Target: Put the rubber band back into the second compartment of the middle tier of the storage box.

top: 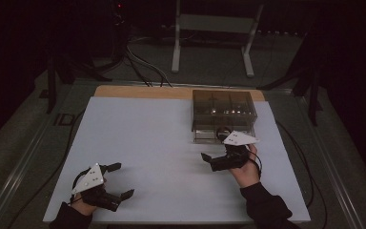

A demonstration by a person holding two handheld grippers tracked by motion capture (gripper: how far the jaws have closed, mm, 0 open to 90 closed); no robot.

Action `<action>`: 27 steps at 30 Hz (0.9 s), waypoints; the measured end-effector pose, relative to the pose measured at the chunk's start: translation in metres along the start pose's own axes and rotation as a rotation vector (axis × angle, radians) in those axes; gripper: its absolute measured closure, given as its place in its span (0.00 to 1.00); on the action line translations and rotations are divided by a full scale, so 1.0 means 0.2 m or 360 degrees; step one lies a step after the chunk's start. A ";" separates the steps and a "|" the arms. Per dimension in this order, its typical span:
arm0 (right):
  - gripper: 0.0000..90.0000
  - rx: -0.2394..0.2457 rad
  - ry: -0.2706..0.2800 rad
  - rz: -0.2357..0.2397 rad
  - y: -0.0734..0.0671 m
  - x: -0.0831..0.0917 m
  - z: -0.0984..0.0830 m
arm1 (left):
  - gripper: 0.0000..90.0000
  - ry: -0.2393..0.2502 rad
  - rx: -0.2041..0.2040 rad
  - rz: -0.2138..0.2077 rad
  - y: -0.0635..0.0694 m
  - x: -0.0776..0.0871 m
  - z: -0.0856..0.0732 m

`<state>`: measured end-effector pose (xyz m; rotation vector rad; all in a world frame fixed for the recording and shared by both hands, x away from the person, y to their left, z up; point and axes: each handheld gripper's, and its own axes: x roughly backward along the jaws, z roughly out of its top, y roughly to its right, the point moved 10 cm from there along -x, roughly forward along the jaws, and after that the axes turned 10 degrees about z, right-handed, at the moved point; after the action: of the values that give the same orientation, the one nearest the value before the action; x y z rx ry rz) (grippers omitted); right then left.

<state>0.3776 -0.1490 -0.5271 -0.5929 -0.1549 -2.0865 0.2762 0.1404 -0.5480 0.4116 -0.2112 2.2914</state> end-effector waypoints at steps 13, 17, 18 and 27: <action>0.00 -0.0068 -0.0030 -0.0044 0.07 0.10 -0.21 | 0.00 0.0001 -0.0004 0.0001 0.00 0.01 0.00; 0.00 -0.0074 -0.0025 -0.0075 0.08 0.14 -0.25 | 0.00 0.0002 0.0001 -0.0003 0.00 0.01 0.00; 0.00 -0.0082 -0.0017 -0.0076 0.09 0.15 -0.25 | 0.00 0.0002 -0.0003 0.0000 0.00 0.01 0.00; 0.00 -0.0165 -0.0027 -0.0142 0.13 0.26 -0.36 | 0.00 -0.0002 -0.0004 -0.0002 0.01 0.00 0.00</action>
<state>0.3509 -0.2267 -0.5692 -0.6771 -0.0846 -2.1865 0.2748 0.1403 -0.5480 0.4117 -0.2144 2.2892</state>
